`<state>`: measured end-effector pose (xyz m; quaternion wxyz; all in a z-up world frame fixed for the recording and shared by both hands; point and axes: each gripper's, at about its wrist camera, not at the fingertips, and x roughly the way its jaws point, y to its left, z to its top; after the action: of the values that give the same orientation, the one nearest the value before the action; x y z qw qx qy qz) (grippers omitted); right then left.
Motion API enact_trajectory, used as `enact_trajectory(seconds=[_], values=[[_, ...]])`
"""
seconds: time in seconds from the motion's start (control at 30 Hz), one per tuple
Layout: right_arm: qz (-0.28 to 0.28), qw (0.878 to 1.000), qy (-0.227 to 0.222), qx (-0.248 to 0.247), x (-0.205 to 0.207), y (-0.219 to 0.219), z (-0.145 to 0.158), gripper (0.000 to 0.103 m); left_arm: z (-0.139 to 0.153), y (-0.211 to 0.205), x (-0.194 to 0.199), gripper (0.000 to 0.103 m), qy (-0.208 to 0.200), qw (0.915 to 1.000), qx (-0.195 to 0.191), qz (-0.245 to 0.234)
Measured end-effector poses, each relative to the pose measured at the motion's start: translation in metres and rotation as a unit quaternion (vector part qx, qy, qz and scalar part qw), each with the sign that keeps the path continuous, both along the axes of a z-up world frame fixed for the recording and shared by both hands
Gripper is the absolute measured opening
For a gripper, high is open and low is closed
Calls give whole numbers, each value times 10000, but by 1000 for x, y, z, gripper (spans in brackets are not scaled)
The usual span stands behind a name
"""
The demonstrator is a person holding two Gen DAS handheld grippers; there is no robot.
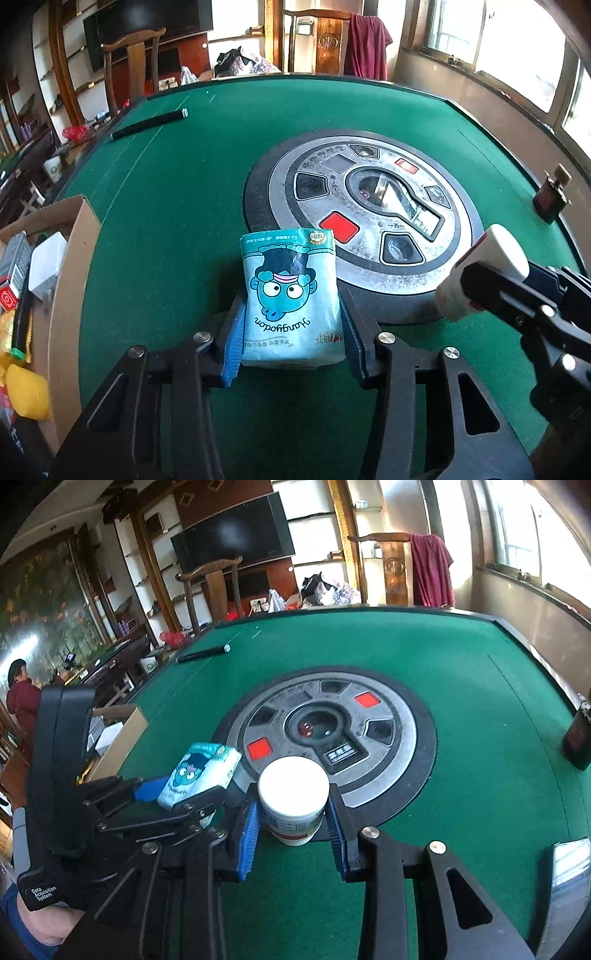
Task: Organize objects
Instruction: 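Carry the snack bag in the left tool while the right tool carries the white jar to the tray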
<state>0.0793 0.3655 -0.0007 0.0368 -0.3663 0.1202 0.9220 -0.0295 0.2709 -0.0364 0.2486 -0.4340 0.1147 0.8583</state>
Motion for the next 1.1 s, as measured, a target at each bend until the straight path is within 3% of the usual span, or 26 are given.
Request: enact_trajectory(seconds=[0.6,1.1], values=[[54,9999,-32,128,1,-2,-6,34,6,-4,7,45,332,9994,-70,1],[13,9986,176,499,4,-12,0,34,26,-16,9,45,576,9982,158,77]])
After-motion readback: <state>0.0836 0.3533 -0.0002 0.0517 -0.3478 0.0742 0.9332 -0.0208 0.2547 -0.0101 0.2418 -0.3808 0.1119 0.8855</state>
